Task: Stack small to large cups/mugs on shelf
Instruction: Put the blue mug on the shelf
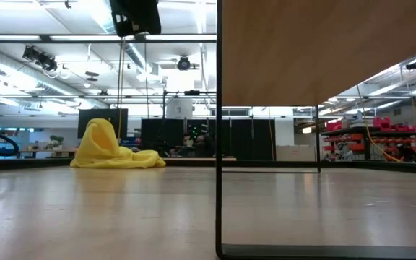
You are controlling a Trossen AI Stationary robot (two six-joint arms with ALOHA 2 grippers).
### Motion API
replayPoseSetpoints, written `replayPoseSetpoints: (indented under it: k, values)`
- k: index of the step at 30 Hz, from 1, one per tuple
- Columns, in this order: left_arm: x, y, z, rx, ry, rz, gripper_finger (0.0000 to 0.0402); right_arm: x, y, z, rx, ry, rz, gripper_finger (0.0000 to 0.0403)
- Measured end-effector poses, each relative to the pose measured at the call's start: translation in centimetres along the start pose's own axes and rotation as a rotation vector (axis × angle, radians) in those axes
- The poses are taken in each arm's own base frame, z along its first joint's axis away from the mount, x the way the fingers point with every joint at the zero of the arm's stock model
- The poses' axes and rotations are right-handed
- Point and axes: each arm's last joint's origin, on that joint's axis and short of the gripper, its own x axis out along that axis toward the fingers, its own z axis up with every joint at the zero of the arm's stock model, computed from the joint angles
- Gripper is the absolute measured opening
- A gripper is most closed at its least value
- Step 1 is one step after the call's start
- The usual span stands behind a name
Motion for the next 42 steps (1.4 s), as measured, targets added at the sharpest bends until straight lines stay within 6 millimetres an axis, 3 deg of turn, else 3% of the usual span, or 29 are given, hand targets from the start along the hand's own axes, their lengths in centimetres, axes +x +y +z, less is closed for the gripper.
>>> replayPoseSetpoints:
  k: [12, 20, 31, 42]
  values:
    - [0.0, 0.1, 0.1, 0.014, -0.001, 0.001, 0.0023, 0.5, 2.5, 6.8, -0.023, -0.112, 0.003, 0.0004]
    - [0.0, 0.2, 0.2, 0.012, -0.013, 0.021, 0.0010, 0.6, 3.9, 9.7, -0.009, -0.160, 0.093, 0.0004]
    - [0.0, 0.7, 0.5, 0.000, -0.028, 0.045, 0.0025, 0.7, 3.9, 10.6, -0.017, -0.180, 0.076, 0.0004]
    - [0.0, 1.3, 0.9, -0.019, -0.042, 0.053, 0.0010, 2.7, 5.4, 10.3, -0.086, -0.175, 0.017, 0.0004]
